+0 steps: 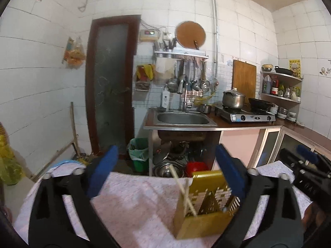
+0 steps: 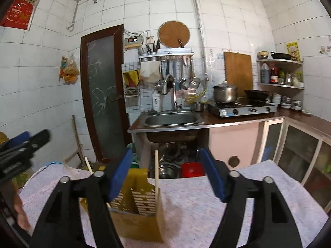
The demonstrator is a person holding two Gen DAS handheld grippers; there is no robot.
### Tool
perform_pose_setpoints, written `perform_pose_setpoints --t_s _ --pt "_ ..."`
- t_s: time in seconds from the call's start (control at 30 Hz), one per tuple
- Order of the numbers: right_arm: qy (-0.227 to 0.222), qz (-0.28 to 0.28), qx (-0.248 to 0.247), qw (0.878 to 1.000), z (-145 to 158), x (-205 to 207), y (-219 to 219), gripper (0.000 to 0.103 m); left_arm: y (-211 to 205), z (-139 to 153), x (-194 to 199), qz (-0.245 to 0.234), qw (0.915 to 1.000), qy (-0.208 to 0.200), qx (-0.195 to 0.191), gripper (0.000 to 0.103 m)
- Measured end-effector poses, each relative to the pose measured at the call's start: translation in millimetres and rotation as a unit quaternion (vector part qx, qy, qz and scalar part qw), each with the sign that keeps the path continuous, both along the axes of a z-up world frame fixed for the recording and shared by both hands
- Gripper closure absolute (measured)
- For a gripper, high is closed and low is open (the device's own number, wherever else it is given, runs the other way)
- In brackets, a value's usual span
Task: Organize utensils
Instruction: 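Open the left tool over the yellow holder while the right tool drops its chopstick in, then move both open tools back down to the remaining chopsticks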
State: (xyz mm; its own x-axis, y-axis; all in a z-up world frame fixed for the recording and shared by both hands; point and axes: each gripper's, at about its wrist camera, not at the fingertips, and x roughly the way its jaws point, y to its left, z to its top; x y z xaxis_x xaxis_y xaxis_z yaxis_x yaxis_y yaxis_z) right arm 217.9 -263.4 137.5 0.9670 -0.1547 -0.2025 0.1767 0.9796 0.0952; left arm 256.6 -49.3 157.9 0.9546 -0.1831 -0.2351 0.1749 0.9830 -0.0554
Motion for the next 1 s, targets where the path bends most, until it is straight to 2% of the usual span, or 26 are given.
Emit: perform_pose_setpoints --t_s 0.17,0.33,0.43,0.67,0.9,1.0 --pt "0.023 -0.011 0.007 1.000 -5.0 -38.1 -4.4 0.019 16.2 -10.8 -36.2 0.010 0.9993 0.031 0.016 0.005" --pt "0.075 -0.017 0.008 0.997 -40.8 -64.2 3.7 0.019 24.0 -51.7 -57.0 0.013 0.9957 0.086 0.033 0.005" --pt "0.111 -0.015 0.015 0.994 -68.4 -70.7 10.2 0.019 26.6 -89.8 -61.7 0.008 0.9895 0.139 0.040 0.005" --pt "0.191 -0.011 0.037 0.981 -130.7 -64.0 20.3 0.019 31.8 -156.3 -52.3 0.010 0.9737 0.225 0.033 0.005" --pt "0.253 -0.010 0.047 0.966 -173.8 -50.2 27.6 0.019 22.9 -195.6 -44.6 0.006 0.9607 0.271 0.060 0.005" --pt "0.276 -0.006 0.049 0.960 -182.8 -46.2 30.4 0.019 17.0 -206.2 -42.1 0.005 0.9540 0.291 0.072 0.005"
